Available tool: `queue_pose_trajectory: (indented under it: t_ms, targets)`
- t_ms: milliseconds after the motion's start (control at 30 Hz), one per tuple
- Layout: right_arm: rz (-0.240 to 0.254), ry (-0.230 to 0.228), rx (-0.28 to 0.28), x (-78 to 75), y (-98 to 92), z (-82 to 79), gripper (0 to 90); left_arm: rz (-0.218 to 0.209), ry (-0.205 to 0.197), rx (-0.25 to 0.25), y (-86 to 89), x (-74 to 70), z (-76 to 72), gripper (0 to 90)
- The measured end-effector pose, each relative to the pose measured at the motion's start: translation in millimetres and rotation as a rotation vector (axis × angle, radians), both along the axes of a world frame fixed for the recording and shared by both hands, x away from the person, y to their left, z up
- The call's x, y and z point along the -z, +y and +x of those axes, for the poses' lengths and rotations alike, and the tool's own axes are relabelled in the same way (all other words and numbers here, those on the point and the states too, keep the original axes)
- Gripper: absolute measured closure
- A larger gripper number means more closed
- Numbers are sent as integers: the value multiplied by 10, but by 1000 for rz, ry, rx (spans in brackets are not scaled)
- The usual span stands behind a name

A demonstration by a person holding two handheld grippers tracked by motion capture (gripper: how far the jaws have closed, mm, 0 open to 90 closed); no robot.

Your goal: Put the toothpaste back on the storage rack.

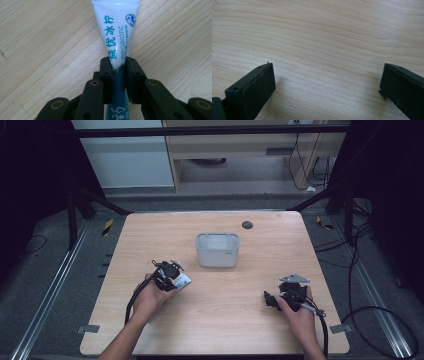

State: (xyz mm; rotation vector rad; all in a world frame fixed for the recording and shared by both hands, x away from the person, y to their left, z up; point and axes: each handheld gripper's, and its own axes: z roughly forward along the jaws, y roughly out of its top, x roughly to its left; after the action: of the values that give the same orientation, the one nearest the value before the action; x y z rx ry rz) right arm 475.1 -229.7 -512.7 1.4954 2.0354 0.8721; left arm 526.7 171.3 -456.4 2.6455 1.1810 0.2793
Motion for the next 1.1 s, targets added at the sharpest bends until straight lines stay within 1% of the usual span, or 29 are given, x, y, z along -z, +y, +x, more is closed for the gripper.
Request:
queue_pose_trajectory:
  t_ms: [33, 67, 133, 200, 233, 267, 300, 333, 400, 433, 467, 500, 533, 567, 633, 700, 733, 767, 833, 933, 1033, 1067, 1100]
  targets:
    - [0, 0, 0, 0, 0, 1, 3, 0, 0, 0, 0, 0, 0, 773]
    - [0, 0, 0, 0, 0, 0, 3, -15, 3, -3, 25, -7, -4, 778]
    - [0, 0, 0, 0, 0, 1, 3, -21, 2, -1, 37, -13, -5, 781]
    - [1, 0, 1, -1, 2, 3, 3, -14, 1, 7, 61, -28, -12, 785]
    - [-1, 0, 0, 0, 2, 5, 3, -36, -12, -2, 105, -58, -24, 786]
    - [-1, 0, 0, 0, 2, 5, 3, -36, -12, -2, 105, -58, -24, 787]
    - [-4, 0, -2, 0, 0, 7, 3, -66, -24, -13, 155, -111, -34, 788]
    - [-4, 0, -2, 0, 0, 7, 3, -66, -24, -13, 155, -111, -34, 788]
    - [-5, -2, -1, 1, 2, 11, 3, -65, -43, -14, 187, -186, -48, 788]
    - [-5, -2, -1, 1, 3, 12, 3, -76, -65, -17, 216, -278, -62, 788]
    - [-5, -2, -1, 1, 3, 12, 3, -87, -76, -19, 231, -325, -66, 788]
    - [-5, -2, -1, 1, 3, 12, 3, -87, -76, -19, 231, -325, -66, 788]
    - [-5, -2, -1, 1, 3, 12, 3, -101, -97, -19, 253, -415, -69, 788]
    - [-5, -2, -1, 1, 3, 12, 3, -101, -97, -19, 253, -415, -69, 788]
    - [-5, -2, -1, 1, 3, 12, 3, -110, -118, -16, 270, -496, -67, 788]
    - [-5, -1, -1, 1, 3, 12, 3, -129, -137, -16, 284, -561, -66, 788]
    - [-4, -2, 0, 1, 4, 13, 3, -148, -150, -19, 296, -616, -70, 788]
    - [-4, -2, 0, 1, 4, 13, 3, -148, -150, -19, 296, -616, -70, 788]
    - [-3, -2, 1, 1, 6, 14, 3, -153, -165, -15, 298, -663, -70, 789]
    - [-5, -3, 3, 1, 7, 16, 3, -161, -176, -14, 294, -710, -70, 789]
    - [-4, -2, 3, 2, 7, 16, 3, -192, -195, -19, 297, -759, -71, 789]
    - [-4, -3, 3, 1, 7, 16, 4, -212, -212, -20, 299, -786, -68, 789]
    - [-5, -2, 3, 2, 7, 16, 3, -214, -214, -19, 298, -800, -65, 789]
